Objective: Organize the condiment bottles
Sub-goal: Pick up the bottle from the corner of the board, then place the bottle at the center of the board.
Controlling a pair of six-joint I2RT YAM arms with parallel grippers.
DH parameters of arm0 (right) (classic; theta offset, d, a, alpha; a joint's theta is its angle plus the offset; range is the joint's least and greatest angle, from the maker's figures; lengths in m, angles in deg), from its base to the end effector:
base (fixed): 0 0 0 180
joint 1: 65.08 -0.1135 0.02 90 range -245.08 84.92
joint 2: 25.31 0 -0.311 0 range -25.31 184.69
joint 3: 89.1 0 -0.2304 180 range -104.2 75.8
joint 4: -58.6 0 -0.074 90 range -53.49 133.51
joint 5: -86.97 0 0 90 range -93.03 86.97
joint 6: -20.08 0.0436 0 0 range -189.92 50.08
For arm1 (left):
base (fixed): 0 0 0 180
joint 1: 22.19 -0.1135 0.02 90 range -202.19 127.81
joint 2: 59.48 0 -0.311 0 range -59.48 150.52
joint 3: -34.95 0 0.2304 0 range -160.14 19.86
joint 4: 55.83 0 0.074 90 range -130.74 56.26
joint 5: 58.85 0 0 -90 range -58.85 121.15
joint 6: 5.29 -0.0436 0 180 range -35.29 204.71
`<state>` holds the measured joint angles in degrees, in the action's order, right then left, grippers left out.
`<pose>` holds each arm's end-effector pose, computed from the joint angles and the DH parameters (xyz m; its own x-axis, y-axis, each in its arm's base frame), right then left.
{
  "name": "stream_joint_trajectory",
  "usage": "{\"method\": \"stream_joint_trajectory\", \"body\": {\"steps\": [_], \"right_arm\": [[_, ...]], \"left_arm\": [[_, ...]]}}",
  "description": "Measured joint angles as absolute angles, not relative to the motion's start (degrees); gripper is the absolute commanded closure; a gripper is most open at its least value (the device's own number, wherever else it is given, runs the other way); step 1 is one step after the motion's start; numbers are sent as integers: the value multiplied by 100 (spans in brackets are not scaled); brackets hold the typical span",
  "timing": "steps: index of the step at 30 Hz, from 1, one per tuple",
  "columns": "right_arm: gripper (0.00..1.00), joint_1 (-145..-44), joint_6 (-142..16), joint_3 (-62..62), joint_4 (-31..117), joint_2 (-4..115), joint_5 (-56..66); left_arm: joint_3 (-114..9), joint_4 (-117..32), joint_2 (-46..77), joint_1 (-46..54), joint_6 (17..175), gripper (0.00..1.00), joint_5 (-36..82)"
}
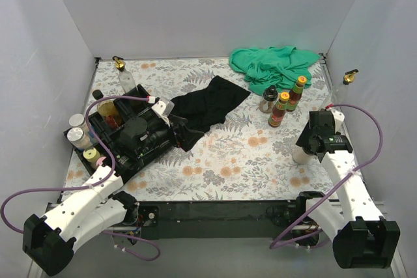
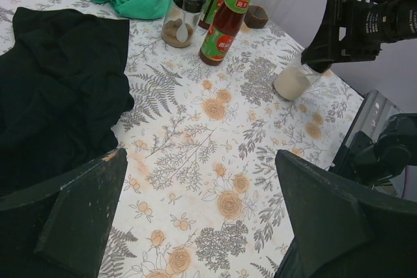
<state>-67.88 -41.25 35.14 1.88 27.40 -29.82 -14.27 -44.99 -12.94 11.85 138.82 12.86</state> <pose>0.1294 -0.0133 0.2822 -0.5990 0.3995 -0.6940 0.5818 0.8126 -0.0344 0.1170 -0.0956 0.3336 -0.7081 -0.4500 -0.5442 0.3672 0.4237 -0.8281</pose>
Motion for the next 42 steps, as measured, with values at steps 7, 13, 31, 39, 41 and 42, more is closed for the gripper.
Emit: {"method": "stream_joint_trajectory", "body": {"steps": [7,13,31,39,41,42], "right_arm": [[73,-8144,-4781,3520,663,2736,-1858],[71,-9921,-4822,3520,1001,2902,-1650],[1,-12810,-4103,2769,1351,4191,-2857],[4,-12810,-4123,2692,1248,2640,-2815],[4,-12810,-4053,2668,1167,2124,-2881],[4,-12810,-3981,2659,1095,1868,-2938]], "left_arm": [[-1469,-4296,-1423,1185,13935,2,1435],[-2028,-3553,-1783,1185,14592,2,1990],[-2970,-1476,-2516,1185,15421,2,2858],[-3053,-1456,-1801,1185,15720,2,2432],[-3053,-1544,-1517,1205,15773,2,2296],[-3053,-1572,-1394,1229,15790,2,2272]]}}
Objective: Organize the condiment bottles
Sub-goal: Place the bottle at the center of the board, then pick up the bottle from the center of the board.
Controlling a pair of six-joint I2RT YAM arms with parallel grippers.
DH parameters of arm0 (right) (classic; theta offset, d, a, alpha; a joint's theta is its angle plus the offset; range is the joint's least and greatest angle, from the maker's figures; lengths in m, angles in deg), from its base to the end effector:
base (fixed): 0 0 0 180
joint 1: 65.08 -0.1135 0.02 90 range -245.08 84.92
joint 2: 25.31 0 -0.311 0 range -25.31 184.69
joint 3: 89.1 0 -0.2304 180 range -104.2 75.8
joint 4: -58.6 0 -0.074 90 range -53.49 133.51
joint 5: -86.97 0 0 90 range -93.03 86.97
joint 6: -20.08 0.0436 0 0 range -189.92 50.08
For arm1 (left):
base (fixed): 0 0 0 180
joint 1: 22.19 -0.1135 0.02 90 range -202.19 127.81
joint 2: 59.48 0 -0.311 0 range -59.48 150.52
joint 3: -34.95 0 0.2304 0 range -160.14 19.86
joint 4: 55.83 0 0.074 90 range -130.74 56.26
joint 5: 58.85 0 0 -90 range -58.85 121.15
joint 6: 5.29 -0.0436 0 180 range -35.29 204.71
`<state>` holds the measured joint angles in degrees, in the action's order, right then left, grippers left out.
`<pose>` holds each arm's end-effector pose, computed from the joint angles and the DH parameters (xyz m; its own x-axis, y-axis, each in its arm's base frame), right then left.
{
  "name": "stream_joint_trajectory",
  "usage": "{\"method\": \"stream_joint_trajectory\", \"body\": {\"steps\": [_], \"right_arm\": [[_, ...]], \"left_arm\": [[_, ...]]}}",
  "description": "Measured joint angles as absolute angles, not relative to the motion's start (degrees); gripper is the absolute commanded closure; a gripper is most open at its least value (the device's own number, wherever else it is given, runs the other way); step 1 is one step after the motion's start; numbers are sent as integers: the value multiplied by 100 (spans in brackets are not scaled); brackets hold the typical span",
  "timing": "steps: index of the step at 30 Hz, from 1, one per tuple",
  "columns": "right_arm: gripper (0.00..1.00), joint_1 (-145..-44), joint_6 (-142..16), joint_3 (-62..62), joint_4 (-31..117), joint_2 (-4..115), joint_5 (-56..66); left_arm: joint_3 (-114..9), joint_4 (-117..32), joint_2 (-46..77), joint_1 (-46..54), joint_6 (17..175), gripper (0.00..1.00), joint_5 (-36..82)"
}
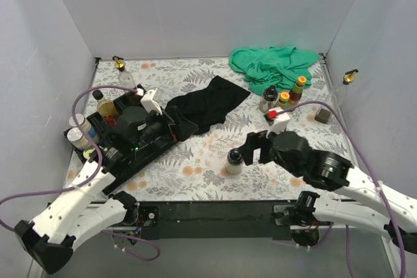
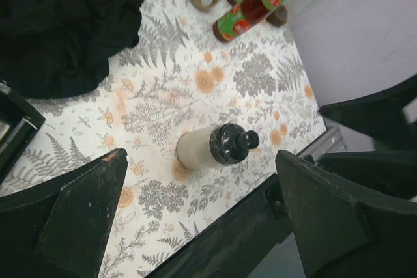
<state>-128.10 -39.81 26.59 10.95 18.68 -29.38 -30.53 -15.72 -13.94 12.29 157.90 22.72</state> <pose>0.0684 0.0917 0.3576 -0.4911 0.0263 -0.8707 -0.4316 0.8609 0.2694 0.1025 -0.0781 0.3737 -0.7269 -0.6495 -0.2231 -0.0773 0.4001 -0.9132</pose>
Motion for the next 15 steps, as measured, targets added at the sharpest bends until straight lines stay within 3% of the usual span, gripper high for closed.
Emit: {"method": "stream_joint_trajectory", "body": {"steps": [5,11,15], "right_arm": [[6,-12810,-3559,2626,726,764,-3196],[6,-12810,-3319,2423,409,54,-3423],[7,-12810,-3246,2366,276,-230,-3519]], "left_arm": [[-3064,-1642,-607,2020,15847,2,2613],[-3735,-1583,721,3952,15775,3,4036],[-4218,-1585,1668,4831,15685,9,4893]]}}
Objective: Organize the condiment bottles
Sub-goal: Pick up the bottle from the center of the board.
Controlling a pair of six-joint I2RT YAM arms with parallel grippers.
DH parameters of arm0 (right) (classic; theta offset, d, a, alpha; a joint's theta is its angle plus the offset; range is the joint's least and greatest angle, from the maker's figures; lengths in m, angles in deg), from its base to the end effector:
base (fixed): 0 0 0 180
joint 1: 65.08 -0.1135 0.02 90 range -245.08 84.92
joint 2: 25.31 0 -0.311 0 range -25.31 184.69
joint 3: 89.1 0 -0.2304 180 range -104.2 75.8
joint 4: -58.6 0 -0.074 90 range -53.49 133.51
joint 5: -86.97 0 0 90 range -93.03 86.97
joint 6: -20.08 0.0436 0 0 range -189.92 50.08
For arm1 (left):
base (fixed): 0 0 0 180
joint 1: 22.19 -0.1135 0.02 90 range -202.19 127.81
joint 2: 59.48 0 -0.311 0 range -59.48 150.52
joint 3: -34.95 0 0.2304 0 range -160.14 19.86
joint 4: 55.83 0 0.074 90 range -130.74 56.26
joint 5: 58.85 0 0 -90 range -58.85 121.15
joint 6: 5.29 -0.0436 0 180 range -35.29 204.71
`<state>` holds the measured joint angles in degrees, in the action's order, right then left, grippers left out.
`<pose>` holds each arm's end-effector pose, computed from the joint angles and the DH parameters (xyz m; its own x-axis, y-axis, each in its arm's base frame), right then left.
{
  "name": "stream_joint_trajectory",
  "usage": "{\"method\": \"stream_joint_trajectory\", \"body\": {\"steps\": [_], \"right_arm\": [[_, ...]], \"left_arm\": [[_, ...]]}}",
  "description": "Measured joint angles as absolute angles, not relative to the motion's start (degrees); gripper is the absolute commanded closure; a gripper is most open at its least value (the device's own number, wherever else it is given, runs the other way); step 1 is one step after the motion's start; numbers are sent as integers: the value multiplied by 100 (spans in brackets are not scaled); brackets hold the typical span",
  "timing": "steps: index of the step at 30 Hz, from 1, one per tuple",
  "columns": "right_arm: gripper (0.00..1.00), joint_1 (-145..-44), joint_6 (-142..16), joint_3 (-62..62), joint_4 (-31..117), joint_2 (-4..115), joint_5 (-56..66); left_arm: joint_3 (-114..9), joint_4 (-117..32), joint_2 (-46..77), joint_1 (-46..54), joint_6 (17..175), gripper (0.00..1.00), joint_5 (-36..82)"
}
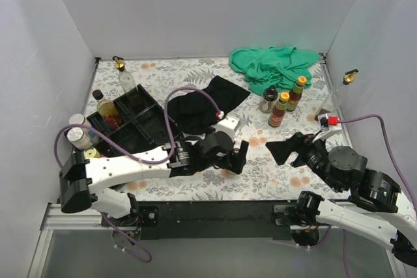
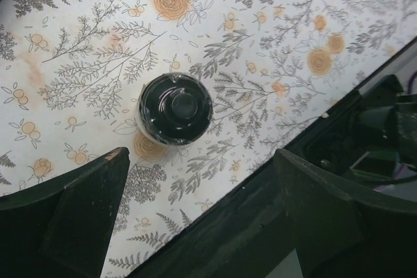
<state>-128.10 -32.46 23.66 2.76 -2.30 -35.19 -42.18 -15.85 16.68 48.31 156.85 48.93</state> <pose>0.0241 -0.0039 0.3735 -0.3875 0.3738 -0.8427 -0.3556 0.7828 0.5107 0.1013 -0.2460 0.3467 -0.8434 -0.3335 -0.4213 0.0510 0.7308 -0.6806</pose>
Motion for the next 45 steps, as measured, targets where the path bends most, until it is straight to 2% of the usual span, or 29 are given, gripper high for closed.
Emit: {"method": "stream_joint_trajectory", "body": {"steps": [8,19,24,27,29,30,31,33,34,39,45], "right_arm": [[7,-12810,-3087,2329,-15,-565,-3635],[7,-12810,-3023,2329,-61,-578,-3657],[8,-12810,-2980,2329,-96,-602,-3679],[8,-12810,-2958,2329,-144,-622,-3698],[8,-12810,-2954,2336,-146,-622,-3698],[8,-12810,-2951,2342,-151,-622,-3698],[8,-12810,-2951,2344,-155,-622,-3698],[8,-12810,-2954,2344,-157,-622,-3698],[8,-12810,-2954,2344,-157,-622,-3698],[8,-12810,-2954,2347,-157,-622,-3698],[8,-12810,-2949,2349,-157,-552,-3694]], "left_arm": [[-4487,-1529,2778,5069,15672,13,5739],[-4605,-1738,3375,5069,15744,30,6088],[-4616,-1878,3561,5069,15827,42,6143],[-4645,-1933,3593,5076,15832,44,6270],[-4677,-1953,3648,5076,15856,49,6340],[-4704,-1968,3681,5076,15873,62,6392],[-4719,-1968,3701,5076,15904,70,6432],[-4747,-1944,3729,5076,15993,93,6506],[-4763,-1894,3731,5076,16074,100,6552],[-4911,-1225,3703,5080,16826,100,6814],[-5119,537,3327,5043,18090,100,7242]]}}
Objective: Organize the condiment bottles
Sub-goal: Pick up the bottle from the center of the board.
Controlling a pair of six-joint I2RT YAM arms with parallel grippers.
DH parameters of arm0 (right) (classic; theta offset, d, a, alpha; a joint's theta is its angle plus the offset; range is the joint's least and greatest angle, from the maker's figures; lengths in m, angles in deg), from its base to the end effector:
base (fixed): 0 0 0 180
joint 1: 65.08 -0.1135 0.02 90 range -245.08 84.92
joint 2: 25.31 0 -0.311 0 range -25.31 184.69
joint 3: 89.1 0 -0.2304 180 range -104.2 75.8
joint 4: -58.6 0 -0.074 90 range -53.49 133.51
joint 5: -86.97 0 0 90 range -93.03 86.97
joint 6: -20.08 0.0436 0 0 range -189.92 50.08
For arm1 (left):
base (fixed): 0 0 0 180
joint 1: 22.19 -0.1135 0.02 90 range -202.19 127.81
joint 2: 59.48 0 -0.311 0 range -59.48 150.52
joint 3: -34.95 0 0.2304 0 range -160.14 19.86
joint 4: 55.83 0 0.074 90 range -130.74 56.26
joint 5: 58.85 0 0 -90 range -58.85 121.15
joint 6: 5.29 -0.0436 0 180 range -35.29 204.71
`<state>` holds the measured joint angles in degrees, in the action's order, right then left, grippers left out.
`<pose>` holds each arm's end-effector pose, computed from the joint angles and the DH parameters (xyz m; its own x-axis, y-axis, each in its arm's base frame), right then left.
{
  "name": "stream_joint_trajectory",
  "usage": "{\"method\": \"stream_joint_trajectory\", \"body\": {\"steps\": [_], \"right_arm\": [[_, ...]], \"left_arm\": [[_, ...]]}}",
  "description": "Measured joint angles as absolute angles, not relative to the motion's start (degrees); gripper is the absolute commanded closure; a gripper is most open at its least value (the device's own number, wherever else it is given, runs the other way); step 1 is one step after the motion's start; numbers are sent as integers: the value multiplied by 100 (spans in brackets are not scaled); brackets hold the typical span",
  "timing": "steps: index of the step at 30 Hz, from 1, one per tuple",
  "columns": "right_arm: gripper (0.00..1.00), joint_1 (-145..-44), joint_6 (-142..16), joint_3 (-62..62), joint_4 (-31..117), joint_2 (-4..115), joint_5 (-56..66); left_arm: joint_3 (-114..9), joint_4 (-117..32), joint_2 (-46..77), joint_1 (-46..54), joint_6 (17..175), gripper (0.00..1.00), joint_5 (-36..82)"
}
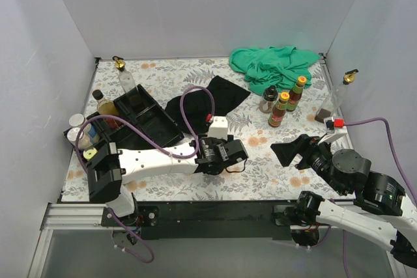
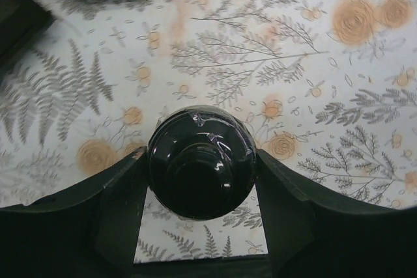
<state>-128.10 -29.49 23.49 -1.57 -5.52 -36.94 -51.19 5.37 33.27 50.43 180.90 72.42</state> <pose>0.0172 -0.0198 0.3650 -0.3945 0.4115 -0.8216 -0.3110 0.7816 0.5407 0.1183 -0.2816 0.2988 -0.6093 -0.5548 -0.5665 -0.3443 0.8287 -0.4413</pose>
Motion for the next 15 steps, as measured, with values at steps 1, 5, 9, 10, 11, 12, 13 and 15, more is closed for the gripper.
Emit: {"method": "stream_joint_trajectory", "body": {"steps": [1,5,9,10,11,12,13,15], "right_arm": [[8,-12810,-2947,2349,-157,-525,-3694],[8,-12810,-2938,2351,-157,-418,-3670],[8,-12810,-2934,2353,-157,-410,-3628],[8,-12810,-2934,2353,-157,-410,-3624],[8,-12810,-2934,2353,-157,-410,-3624],[8,-12810,-2934,2353,-157,-414,-3622],[8,-12810,-2932,2353,-157,-423,-3615],[8,-12810,-2932,2353,-157,-449,-3613]], "left_arm": [[-5241,908,3270,5025,18350,100,7308],[-5720,2299,2990,4739,19211,100,7605],[-5654,2991,2332,4149,19556,100,7800],[-5558,3092,2079,3893,19624,100,7841],[-5460,3182,1825,3659,19665,100,7903],[-5383,3269,1626,3449,19698,100,7972],[-5320,3372,1412,3255,19718,100,8073],[-5270,3529,1076,2986,19711,100,8252]]}}
